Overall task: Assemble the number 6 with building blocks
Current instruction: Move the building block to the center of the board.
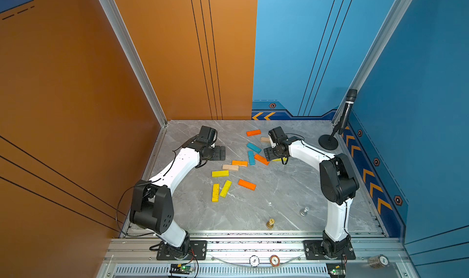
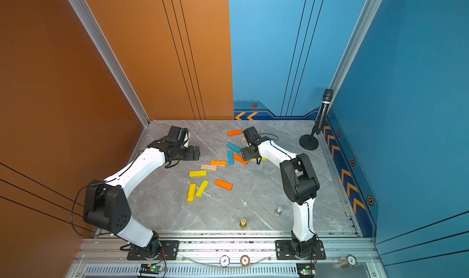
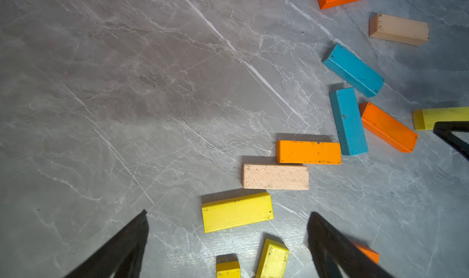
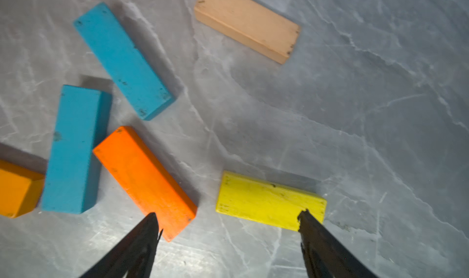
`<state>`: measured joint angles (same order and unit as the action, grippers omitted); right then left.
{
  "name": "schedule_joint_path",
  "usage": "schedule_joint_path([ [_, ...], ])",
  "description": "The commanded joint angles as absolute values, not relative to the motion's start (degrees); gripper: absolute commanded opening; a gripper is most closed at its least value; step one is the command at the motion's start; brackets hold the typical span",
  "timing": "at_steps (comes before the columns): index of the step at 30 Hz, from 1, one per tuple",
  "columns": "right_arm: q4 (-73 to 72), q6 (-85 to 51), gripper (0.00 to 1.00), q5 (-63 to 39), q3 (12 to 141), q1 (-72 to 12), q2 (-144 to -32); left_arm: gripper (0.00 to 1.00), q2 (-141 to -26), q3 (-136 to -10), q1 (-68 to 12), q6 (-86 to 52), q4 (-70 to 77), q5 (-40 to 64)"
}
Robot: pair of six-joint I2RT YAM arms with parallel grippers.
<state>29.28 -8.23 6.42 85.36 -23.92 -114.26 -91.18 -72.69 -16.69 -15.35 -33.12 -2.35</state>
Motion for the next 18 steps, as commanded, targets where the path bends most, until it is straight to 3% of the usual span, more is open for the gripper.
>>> schedule_joint_path([
  [1, 34.0, -13.3, 0.96, 9.6, 86.0, -23.0, -115.1, 0.98, -91.9, -74.7, -17.1, -15.8, -34.6, -0.2],
  [2, 34.2, -14.1, 0.99, 9.8, 85.6, -23.0, -115.2, 0.98, -92.0, -74.8, -17.3, -15.9, -34.6, 0.0],
  [18, 36.6, -16.5, 0.99, 11.1, 90.1, -21.8, -121.7, 0.98, -92.8, -74.8, -18.7, -15.9, -34.5, 1.3],
])
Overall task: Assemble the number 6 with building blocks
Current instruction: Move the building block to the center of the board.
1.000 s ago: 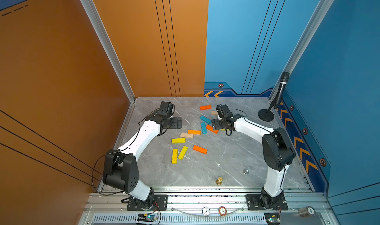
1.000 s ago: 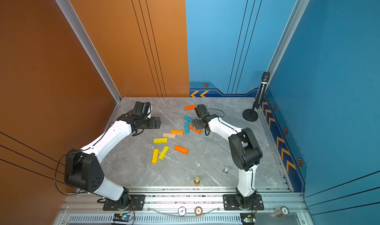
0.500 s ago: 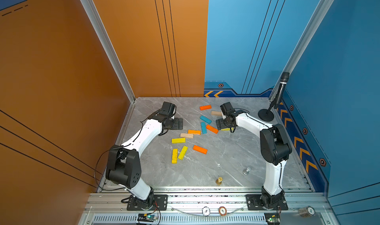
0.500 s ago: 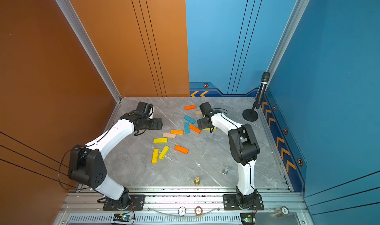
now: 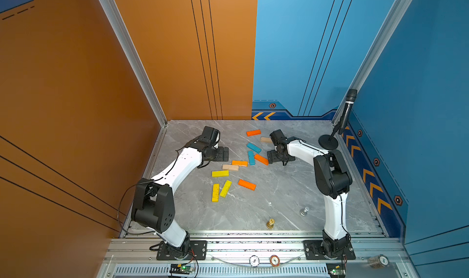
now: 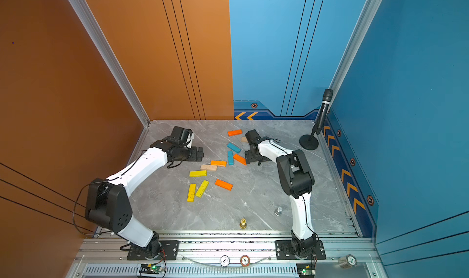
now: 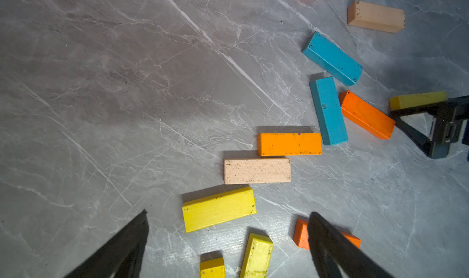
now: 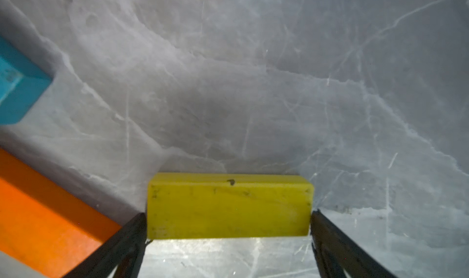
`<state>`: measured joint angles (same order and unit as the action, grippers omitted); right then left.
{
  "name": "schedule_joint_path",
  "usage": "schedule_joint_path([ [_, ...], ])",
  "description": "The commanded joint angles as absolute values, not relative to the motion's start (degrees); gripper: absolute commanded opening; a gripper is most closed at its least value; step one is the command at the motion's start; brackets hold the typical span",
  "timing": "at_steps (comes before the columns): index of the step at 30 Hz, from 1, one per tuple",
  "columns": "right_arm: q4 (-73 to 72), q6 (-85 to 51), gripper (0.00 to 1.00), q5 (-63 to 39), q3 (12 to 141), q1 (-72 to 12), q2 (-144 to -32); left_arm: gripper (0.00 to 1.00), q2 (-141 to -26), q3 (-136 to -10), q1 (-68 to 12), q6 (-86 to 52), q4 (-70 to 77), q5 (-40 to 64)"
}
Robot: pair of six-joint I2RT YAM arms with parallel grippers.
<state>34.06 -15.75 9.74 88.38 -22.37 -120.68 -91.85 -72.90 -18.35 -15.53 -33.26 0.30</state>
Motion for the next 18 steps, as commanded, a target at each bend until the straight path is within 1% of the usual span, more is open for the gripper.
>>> schedule_joint_path([
  [1, 36.7, -16.6, 0.99, 10.7, 90.3, -21.6, -122.2, 0.98, -92.9, -74.9, -18.8, -15.8, -34.6, 1.3],
  [6, 36.9, -17.7, 0.99, 9.1, 91.6, -20.8, -124.3, 0.98, -93.0, -75.0, -18.8, -15.7, -34.6, 1.4],
  [10, 37.4, -18.7, 0.99, 10.0, 91.8, -20.9, -124.8, 0.98, -93.0, -74.9, -18.8, -15.7, -34.6, 1.1],
  [15, 37.5, -17.9, 0.94, 9.7, 91.4, -19.5, -124.5, 0.98, -93.2, -74.9, -18.7, -15.6, -34.6, 1.2],
  [18, 37.5, -16.5, 0.93, 9.6, 91.4, -18.2, -124.3, 0.98, -93.0, -74.9, -18.8, -15.6, -34.6, 1.1],
])
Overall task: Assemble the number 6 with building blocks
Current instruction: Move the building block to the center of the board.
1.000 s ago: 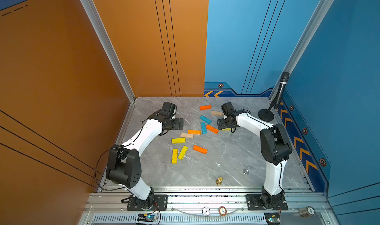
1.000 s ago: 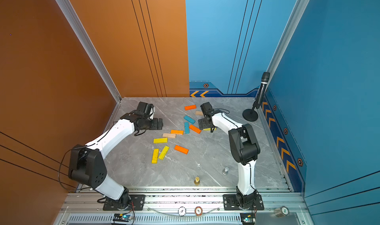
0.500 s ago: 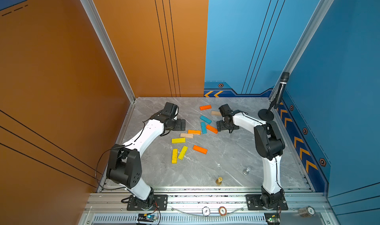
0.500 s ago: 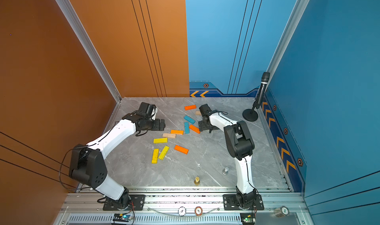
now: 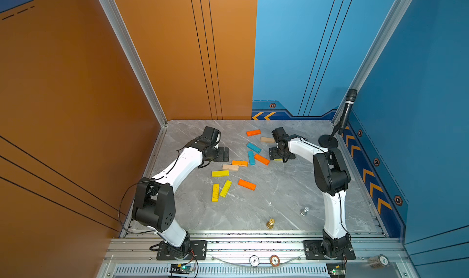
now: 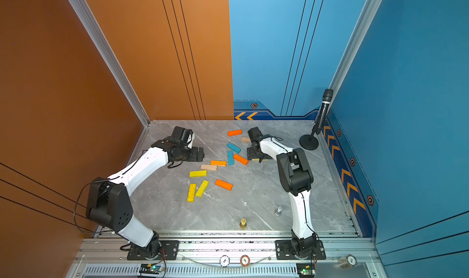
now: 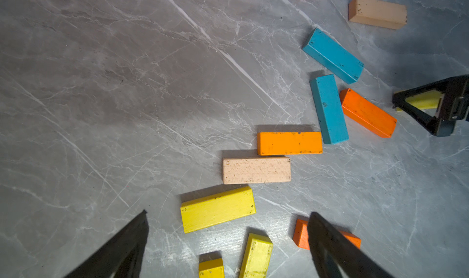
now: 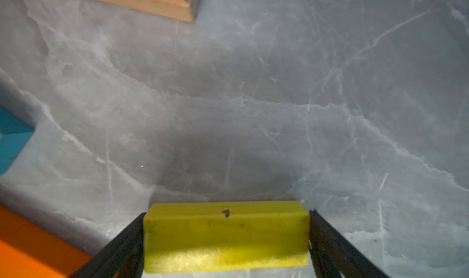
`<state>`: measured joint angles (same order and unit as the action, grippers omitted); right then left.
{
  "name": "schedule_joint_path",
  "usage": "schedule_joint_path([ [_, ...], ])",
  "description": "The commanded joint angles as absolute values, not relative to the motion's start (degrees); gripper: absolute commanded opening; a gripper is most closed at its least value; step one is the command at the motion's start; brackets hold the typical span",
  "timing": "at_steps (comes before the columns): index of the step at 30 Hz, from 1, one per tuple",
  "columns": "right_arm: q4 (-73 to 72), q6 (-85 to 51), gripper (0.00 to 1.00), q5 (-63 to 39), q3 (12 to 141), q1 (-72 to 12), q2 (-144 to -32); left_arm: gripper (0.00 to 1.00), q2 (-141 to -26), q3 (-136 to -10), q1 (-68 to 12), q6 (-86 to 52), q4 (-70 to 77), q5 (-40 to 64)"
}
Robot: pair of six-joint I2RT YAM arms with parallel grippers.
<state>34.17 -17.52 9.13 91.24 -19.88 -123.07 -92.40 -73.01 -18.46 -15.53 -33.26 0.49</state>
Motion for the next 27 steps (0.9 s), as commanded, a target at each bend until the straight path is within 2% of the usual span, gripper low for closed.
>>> schedule_joint_path([
  [1, 37.6, -15.9, 0.92, 9.4, 91.5, -17.6, -124.2, 0.98, -92.9, -74.9, -18.7, -15.6, -34.6, 1.1],
  [10, 36.4, -10.9, 0.93, 6.6, 93.2, -13.1, -125.0, 0.98, -93.0, -74.9, -18.8, -15.6, -34.5, 1.2],
  [18, 38.3, -8.5, 0.99, 5.5, 97.3, -10.8, -126.9, 0.98, -93.1, -74.9, -18.9, -15.5, -34.5, 1.1],
  [27, 41.1, -5.7, 0.99, 4.9, 105.1, -12.4, -120.6, 0.98, -93.1, -75.2, -18.9, -15.7, -34.6, 1.3],
])
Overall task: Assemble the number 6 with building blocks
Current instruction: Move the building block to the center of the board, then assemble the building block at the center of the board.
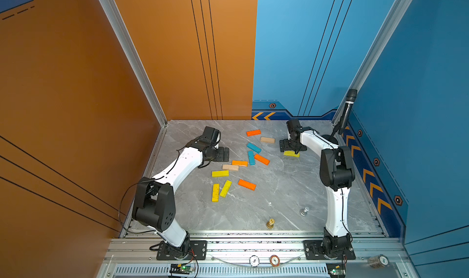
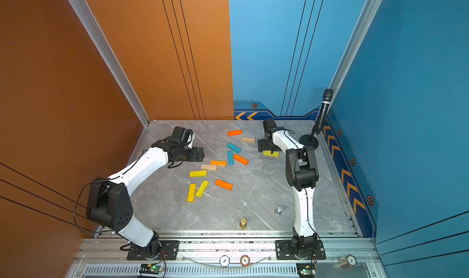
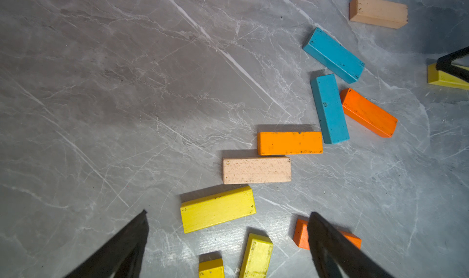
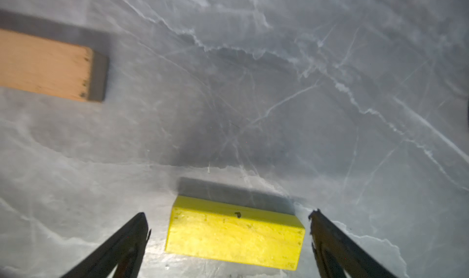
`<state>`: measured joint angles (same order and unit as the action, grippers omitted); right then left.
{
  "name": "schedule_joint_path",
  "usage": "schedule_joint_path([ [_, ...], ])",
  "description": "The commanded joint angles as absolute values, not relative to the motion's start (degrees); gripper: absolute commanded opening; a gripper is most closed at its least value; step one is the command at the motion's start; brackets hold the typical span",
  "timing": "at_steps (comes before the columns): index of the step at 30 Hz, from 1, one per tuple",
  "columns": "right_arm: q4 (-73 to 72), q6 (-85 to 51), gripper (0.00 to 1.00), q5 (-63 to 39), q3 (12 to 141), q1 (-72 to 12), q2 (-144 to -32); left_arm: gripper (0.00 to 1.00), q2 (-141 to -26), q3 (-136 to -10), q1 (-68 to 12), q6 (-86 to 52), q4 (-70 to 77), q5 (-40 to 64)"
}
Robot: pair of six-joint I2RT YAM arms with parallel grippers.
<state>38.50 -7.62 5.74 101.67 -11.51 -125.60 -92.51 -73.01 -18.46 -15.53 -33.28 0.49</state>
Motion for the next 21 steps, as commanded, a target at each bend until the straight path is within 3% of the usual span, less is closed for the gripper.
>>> schedule_joint_path([
  [1, 41.2, -5.2, 0.99, 4.3, 105.3, -12.8, -119.7, 0.98, -92.9, -75.1, -18.9, -15.7, -34.7, 1.2],
  [5, 41.1, -1.5, 1.00, -0.4, 103.3, -15.9, -116.8, 0.98, -92.8, -75.3, -18.7, -15.7, -35.0, 0.8],
  [12, 42.1, 9.1, 0.92, -3.8, 98.4, -24.6, -118.5, 0.98, -92.6, -75.3, -16.8, -16.5, -34.9, 1.4],
  [21, 42.7, 10.6, 0.84, -5.7, 99.8, -27.3, -124.4, 0.98, -92.5, -75.3, -15.4, -17.0, -35.0, 1.8],
])
